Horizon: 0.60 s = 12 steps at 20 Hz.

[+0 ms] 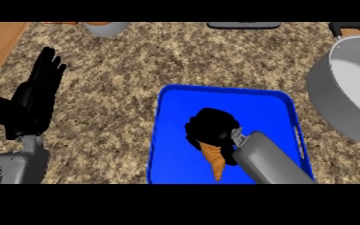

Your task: Pick the croissant from the tray and place it in the pot

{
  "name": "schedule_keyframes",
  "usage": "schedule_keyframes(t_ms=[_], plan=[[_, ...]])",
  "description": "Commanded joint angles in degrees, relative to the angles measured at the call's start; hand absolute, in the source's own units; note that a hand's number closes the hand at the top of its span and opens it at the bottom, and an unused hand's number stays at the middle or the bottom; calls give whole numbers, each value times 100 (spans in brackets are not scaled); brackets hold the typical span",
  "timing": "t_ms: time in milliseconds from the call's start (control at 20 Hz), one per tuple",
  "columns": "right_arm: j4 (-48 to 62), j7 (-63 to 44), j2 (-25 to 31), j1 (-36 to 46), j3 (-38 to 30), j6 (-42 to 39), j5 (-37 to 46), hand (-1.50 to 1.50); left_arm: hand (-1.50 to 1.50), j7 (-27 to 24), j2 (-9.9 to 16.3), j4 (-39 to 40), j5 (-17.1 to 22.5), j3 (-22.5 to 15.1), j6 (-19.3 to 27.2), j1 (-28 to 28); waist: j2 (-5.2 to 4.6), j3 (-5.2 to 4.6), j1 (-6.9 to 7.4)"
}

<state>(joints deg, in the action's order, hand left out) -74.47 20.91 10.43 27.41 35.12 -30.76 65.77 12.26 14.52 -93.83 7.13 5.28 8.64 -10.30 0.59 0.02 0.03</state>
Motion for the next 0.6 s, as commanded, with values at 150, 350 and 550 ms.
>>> schedule_keyframes(t_ms=[150,350,550], plan=[[-380,-2152,-599,-1414,-1756,439,-522,150,0,21,64,-46,14,220,106,263,54,0,-556],[-1584,-3307,-1022,-2011,-1765,572,-559,150,0,90,18,-3,-77,137,168,105,12,-7,-330],[-3180,-3985,-1035,-2620,-1554,1047,-766,150,0,238,-4,-70,-45,97,165,21,17,-3,-292]])
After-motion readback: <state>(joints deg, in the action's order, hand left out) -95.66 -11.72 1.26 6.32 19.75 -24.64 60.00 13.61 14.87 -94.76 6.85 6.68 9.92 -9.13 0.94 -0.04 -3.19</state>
